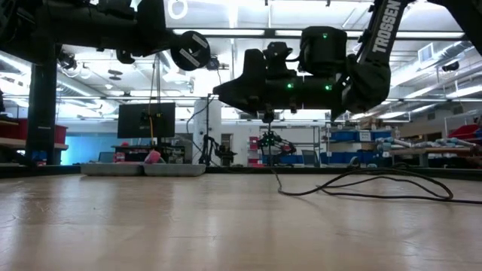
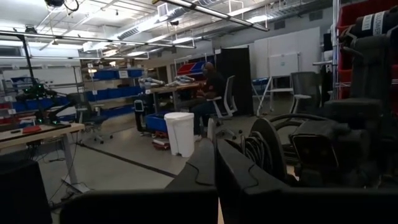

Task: Coil cords
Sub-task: Coil the black wire onto the spool

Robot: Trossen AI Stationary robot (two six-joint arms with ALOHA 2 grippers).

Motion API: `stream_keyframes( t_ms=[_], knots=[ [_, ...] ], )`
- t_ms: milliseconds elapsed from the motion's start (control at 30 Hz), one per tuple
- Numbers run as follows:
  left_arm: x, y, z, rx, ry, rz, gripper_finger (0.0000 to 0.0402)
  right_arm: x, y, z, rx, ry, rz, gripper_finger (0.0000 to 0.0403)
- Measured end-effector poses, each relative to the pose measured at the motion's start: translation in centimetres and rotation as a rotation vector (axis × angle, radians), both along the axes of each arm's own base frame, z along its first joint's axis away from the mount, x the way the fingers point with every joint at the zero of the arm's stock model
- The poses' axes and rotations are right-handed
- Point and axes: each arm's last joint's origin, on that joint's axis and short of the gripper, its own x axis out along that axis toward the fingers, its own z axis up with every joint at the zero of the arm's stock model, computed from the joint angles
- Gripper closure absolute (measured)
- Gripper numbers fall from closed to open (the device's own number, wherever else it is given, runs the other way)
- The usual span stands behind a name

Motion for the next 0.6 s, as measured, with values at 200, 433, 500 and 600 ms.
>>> stream_keyframes(
  t_ms=[200,433,500,600],
  knots=[
    [0.0,0.0,0.01,0.0,-0.001,0.0,0.0402,-0.05,-0.26,0.16,0.002,-0.019,-0.011,0.0264],
    [-0.02,0.0,0.03,-0.001,-0.005,-0.001,0.0402,0.21,-0.33,0.55,0.019,-0.042,-0.009,0.03],
    [-0.02,0.0,0.03,-0.001,-0.005,-0.001,0.0402,0.34,-0.33,0.51,0.02,-0.031,-0.006,0.0309],
    [-0.02,0.0,0.04,-0.001,-0.006,-0.001,0.0402,0.39,-0.34,0.55,0.017,-0.031,0.012,0.0328]
  ],
)
